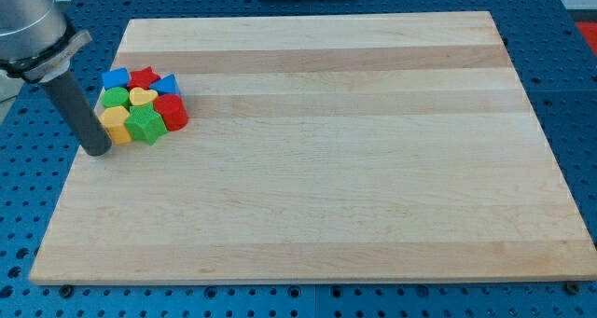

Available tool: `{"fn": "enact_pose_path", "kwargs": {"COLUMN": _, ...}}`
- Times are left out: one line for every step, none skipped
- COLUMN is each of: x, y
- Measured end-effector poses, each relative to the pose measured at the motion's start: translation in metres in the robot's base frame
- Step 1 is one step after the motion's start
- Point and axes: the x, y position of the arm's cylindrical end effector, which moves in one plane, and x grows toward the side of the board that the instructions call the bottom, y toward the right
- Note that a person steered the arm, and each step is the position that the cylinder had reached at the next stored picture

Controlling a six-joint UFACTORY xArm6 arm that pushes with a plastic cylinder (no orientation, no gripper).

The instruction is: Push the yellow hexagon into the yellow heart

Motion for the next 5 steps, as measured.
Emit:
{"fn": "enact_pose_path", "kwargs": {"x": 0.0, "y": -0.026}}
{"fn": "enact_pose_path", "kwargs": {"x": 0.0, "y": -0.026}}
{"fn": "enact_pose_path", "kwargs": {"x": -0.012, "y": -0.026}}
{"fn": "enact_pose_path", "kwargs": {"x": -0.013, "y": -0.014}}
{"fn": "enact_pose_path", "kwargs": {"x": -0.013, "y": 0.016}}
